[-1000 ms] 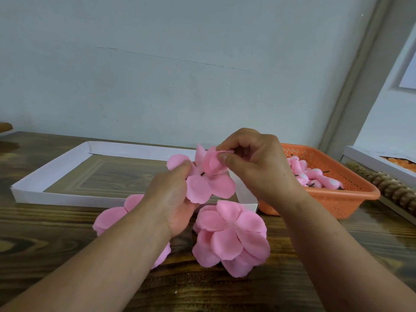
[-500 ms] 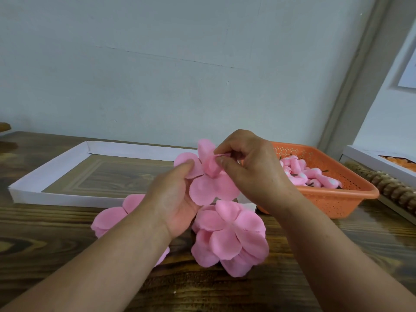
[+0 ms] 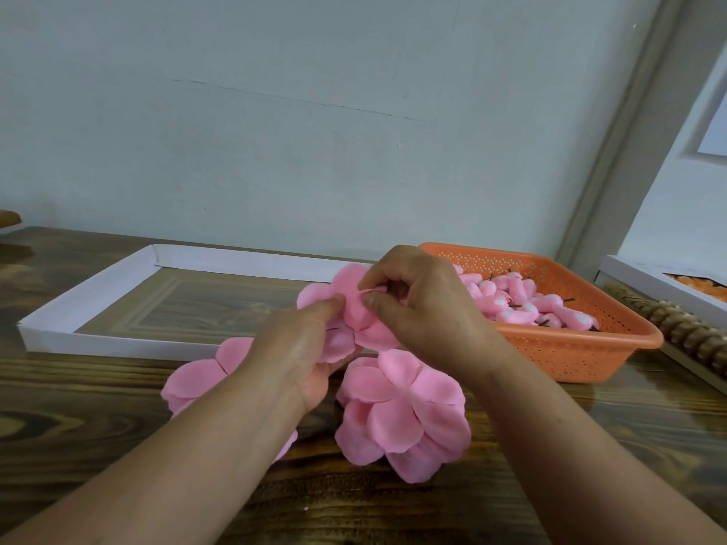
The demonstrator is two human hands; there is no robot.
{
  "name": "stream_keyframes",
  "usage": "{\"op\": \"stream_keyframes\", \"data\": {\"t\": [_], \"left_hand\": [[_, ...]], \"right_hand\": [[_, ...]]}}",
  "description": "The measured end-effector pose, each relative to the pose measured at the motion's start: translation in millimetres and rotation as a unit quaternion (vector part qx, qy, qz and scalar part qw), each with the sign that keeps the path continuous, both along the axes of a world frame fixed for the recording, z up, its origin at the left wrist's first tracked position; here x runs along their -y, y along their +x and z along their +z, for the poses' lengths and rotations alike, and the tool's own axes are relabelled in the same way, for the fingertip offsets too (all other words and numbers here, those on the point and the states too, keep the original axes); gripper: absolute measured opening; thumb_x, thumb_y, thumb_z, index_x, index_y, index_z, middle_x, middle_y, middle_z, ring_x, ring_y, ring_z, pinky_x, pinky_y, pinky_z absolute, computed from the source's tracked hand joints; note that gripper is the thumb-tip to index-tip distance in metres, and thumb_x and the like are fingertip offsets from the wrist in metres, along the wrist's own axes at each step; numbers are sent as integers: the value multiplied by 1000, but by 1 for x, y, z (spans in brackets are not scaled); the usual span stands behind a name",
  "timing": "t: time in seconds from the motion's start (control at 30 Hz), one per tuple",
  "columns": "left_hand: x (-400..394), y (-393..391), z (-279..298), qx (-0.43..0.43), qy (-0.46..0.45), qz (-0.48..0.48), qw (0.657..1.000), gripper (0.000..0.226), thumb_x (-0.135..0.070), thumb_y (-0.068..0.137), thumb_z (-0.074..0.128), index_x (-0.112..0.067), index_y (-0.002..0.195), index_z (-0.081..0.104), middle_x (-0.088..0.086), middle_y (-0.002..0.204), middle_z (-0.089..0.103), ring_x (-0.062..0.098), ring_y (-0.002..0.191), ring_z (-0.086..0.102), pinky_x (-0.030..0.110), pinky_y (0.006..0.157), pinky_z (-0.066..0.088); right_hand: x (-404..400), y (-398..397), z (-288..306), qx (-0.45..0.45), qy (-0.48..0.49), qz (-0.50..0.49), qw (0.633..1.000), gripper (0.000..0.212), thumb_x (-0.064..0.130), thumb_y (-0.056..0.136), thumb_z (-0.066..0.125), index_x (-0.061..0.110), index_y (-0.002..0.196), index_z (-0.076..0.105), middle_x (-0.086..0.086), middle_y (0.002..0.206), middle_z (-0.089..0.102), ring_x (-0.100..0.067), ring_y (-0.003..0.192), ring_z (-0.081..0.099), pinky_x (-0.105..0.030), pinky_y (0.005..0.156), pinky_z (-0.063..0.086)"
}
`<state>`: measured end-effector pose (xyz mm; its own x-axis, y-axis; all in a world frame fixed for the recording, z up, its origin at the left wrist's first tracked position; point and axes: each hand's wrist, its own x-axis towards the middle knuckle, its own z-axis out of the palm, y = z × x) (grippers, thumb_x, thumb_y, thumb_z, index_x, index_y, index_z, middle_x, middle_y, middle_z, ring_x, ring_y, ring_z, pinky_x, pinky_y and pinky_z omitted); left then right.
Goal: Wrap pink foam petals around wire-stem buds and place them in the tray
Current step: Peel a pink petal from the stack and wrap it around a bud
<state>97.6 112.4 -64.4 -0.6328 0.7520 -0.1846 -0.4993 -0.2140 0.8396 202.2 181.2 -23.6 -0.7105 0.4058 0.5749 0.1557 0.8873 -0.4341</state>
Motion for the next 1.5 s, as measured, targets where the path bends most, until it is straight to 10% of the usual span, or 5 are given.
{"op": "stream_keyframes", "data": {"t": [0.33, 0.57, 0.87, 1.5], "left_hand": [[-2, -4, -4, 0, -24, 39, 999, 10, -5, 92, 57, -3, 96, 65, 8, 67, 71, 16, 53, 66, 32, 52, 58], [-5, -4, -8, -34, -26, 45, 998, 13, -14, 89, 64, -7, 99, 67, 8, 79, 71, 19, 65, 66, 30, 61, 52], [-3, 2, -5, -77, -3, 0, 997, 7, -11, 86, 62, -8, 88, 69, 10, 80, 69, 22, 70, 65, 31, 66, 52], [7, 7, -2, -122, 17, -60, 991, 13, -6, 88, 63, -10, 76, 61, 0, 65, 65, 14, 56, 63, 22, 47, 46]], "right_hand": [[7, -9, -14, 40, 13, -4, 999, 17, -3, 80, 58, 8, 78, 70, -1, 80, 57, -11, 71, 50, -20, 65, 41], [-1, -7, -12, 2, -67, -9, 998, 12, 0, 83, 61, 6, 81, 70, 11, 116, 45, 13, 63, 46, -2, 64, 33], [-8, -6, -10, -25, -106, -41, 993, 16, -2, 81, 60, 10, 73, 66, 24, 40, 47, 7, 45, 46, -7, 48, 34], [-32, 7, -6, -14, -223, 48, 973, 2, 5, 80, 71, 7, 79, 71, -16, 73, 69, -18, 64, 60, -40, 62, 52]]}}
